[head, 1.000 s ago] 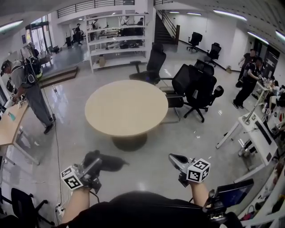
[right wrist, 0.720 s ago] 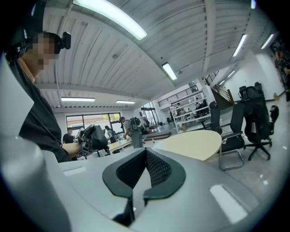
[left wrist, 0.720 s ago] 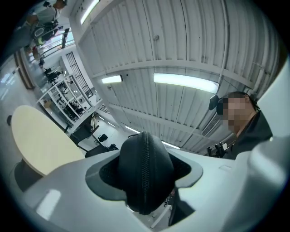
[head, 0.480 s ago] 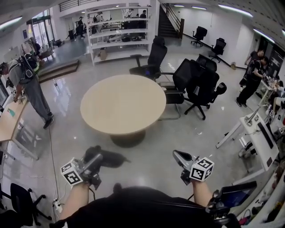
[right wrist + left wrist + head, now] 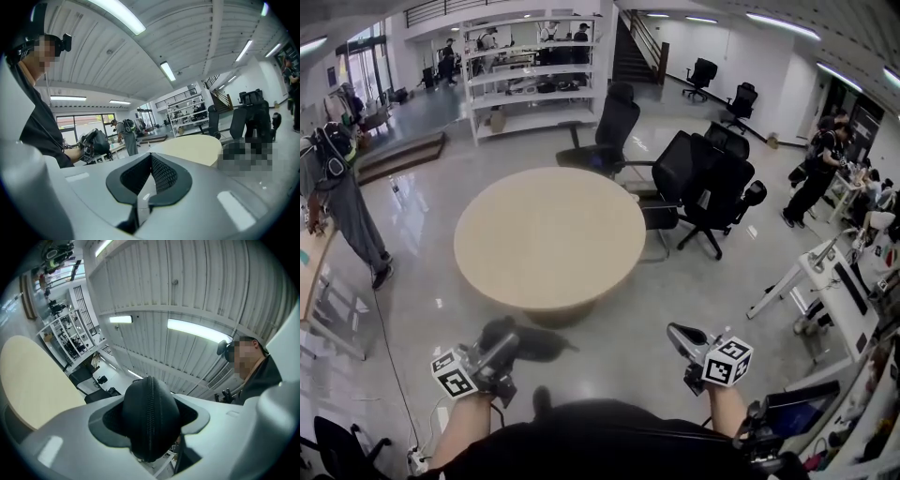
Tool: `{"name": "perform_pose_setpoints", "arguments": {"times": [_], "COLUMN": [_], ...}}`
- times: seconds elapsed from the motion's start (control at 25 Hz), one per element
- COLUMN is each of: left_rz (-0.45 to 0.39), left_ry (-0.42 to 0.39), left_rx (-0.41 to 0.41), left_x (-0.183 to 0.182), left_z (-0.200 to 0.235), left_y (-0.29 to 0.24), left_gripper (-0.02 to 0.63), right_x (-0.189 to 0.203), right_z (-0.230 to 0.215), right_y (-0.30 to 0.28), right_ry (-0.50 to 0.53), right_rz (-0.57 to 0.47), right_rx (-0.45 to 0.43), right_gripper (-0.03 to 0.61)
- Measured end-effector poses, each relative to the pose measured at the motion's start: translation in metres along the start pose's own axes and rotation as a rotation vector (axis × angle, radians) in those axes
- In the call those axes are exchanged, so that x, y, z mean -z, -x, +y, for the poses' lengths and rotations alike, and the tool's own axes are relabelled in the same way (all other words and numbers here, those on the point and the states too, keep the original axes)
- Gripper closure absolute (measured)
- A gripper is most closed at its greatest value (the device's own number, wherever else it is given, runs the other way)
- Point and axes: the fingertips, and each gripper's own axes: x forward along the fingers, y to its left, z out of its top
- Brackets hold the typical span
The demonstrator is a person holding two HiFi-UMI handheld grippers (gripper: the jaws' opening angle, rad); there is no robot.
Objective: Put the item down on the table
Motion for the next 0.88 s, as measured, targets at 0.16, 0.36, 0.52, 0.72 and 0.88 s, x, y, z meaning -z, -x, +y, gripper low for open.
{"name": "perform_pose_setpoints", "arguments": {"times": [0.16,0.36,0.52,0.72,0.88], "left_rz": [-0.037,-0.033,-0.042,-0.079,-0.099], "left_ry": [0.038,0.016,0.000,0.019,0.031], "left_rx": [0.035,0.047,0.035,0.012,-0.023], "left_x": [-0.049,-0.124,-0.176,-0.202,-0.209], "left_z": [0.069,0.148,0.196,0.244,0.266], "left_y": [0.007,0.021,0.040,0.051,0.063], "left_gripper": [0.351,0.351,0.351,0.351,0.351], "right_x": [-0.019,-0.056,-0.082,-0.082,-0.091], "right_z": [-0.004,0.017,0.039,0.029,0.019], "right_y": [-0.078,-0.204,-0.279,-0.328,-0.356], "right_ry": [0.006,0.024,0.057,0.052,0.050], "right_rz": [0.009,-0.012,-0.019,0.030,0.042], "right_rx": [0.033,-0.021,-0.055,-0.046,-0.054], "right_gripper": [0.565,0.565,0.565,0.565,0.565]}}
